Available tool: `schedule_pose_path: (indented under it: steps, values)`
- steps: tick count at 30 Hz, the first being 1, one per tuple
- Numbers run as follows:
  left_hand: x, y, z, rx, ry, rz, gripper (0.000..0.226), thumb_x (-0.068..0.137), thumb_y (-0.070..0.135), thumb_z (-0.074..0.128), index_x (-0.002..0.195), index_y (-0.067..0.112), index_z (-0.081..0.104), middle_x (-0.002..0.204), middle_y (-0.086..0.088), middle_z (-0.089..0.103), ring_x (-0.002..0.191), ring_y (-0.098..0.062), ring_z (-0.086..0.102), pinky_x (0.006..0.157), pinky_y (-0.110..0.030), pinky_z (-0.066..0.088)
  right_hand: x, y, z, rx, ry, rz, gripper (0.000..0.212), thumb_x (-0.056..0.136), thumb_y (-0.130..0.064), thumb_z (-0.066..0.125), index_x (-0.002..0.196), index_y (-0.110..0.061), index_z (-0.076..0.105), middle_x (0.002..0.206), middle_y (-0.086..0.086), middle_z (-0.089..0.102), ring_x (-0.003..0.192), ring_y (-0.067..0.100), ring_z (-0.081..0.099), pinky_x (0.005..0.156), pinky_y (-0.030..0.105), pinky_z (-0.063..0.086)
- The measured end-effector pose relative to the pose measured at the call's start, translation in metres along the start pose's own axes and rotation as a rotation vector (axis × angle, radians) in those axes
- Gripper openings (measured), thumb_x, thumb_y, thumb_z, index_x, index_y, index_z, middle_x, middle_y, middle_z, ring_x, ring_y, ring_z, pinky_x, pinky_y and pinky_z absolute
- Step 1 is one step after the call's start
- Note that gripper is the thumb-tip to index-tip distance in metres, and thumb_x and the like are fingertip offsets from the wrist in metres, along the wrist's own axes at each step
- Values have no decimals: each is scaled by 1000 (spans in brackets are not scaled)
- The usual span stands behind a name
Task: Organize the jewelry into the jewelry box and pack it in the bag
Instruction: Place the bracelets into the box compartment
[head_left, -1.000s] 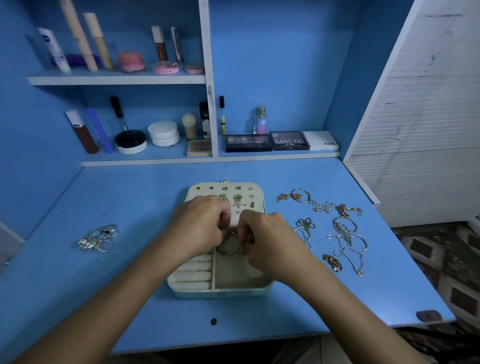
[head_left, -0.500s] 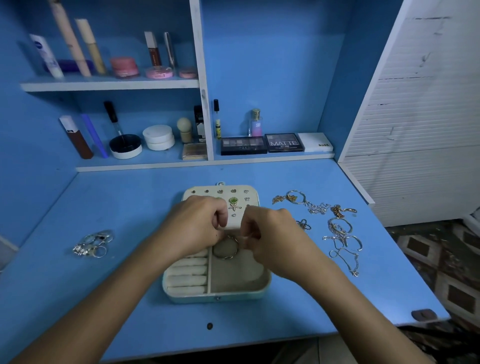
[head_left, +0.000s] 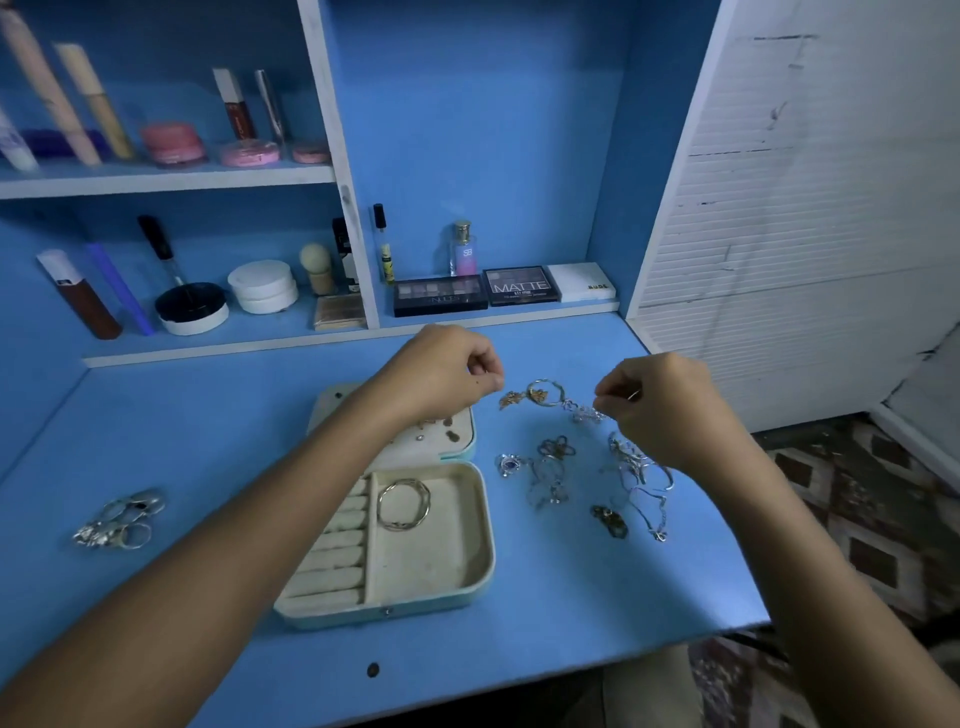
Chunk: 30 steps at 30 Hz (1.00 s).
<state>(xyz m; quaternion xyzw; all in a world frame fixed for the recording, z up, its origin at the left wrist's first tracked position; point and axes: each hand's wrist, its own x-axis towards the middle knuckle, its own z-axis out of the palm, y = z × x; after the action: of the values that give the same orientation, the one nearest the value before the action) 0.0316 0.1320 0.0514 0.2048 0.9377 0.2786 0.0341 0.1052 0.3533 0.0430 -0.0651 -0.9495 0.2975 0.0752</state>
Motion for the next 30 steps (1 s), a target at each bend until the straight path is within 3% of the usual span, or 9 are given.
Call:
schedule_pose_path:
  steps: [2,5,9,13,21,26,30]
  values:
    - [15,6,11,14,-19,21,6,90,27,70,88,23,74,83,10,67,65,-1,57,57,-15,43,3,13,-5,-41,-3,26,5,91,-15,70,91,-13,74,79,-3,67,67,3,58,55,10,39]
    - [37,13,28,46,-35,38,8,89,25,71,91,20,77,79,11,66,71,-2,58,67,-17,48,6,29,-7,-97,-11,81,9,90,-16,71,89,-10,76,83,5,71,69,14,58,57,22,43]
    - [60,16,49,86,-60,-4,7,87,25,71,89,21,76,80,8,71,81,-14,69,82,-32,56,8,42,-3,-140,-45,128,11,89,-19,72,89,-11,78,84,7,73,76,18,61,60,25,45]
    - [73,19,58,126,-53,-57,8,83,29,73,87,23,77,85,6,74,85,-15,69,81,-33,57,8,45,1,-157,-77,150,11,89,-20,73,90,-10,77,83,8,72,78,21,63,67,27,51]
    - [80,22,57,229,-65,-54,3,83,26,74,80,25,74,92,6,73,90,-16,65,67,-27,46,9,48,6,-194,-81,174,13,91,-16,69,81,-9,73,78,8,68,70,22,60,51,23,40]
    - [78,21,59,274,-70,12,10,88,21,64,86,21,74,95,4,71,91,-21,65,70,-29,49,8,46,8,-292,-130,143,16,95,-16,58,93,-2,67,91,13,68,86,29,63,71,37,54]
    - [76,17,51,190,-69,20,14,90,15,59,83,20,71,79,12,64,79,-16,64,76,-33,56,3,44,5,-230,-94,141,14,98,-12,54,99,-2,63,96,13,65,86,29,58,72,39,51]
